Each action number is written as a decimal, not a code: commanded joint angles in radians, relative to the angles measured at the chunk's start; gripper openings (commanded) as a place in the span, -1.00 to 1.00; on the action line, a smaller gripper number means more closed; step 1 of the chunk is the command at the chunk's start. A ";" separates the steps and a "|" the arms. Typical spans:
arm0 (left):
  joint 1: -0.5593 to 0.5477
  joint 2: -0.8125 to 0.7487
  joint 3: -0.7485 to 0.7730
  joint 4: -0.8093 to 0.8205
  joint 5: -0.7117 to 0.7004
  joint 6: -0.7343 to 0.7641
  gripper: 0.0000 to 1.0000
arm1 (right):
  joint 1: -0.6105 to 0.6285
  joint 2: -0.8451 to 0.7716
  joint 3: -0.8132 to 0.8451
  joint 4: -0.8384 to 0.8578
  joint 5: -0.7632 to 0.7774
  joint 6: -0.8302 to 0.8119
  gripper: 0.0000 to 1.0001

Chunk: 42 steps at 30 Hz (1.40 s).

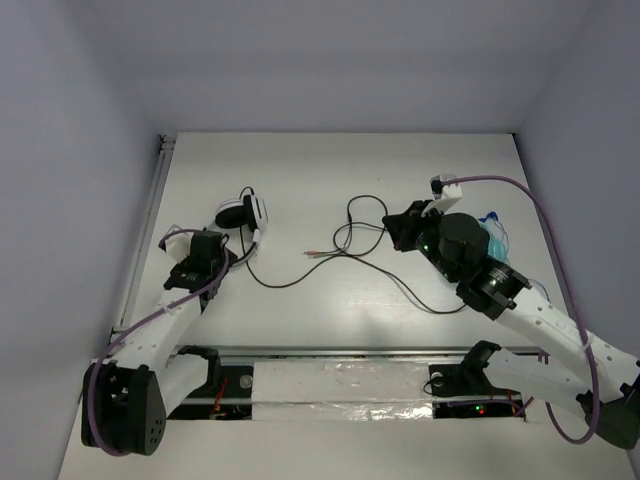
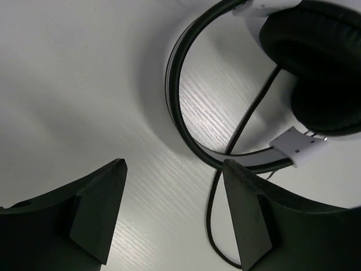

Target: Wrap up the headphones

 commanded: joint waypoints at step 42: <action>-0.005 0.251 0.204 0.249 0.232 0.209 -1.00 | 0.004 0.062 -0.016 0.141 -0.191 -0.042 -1.00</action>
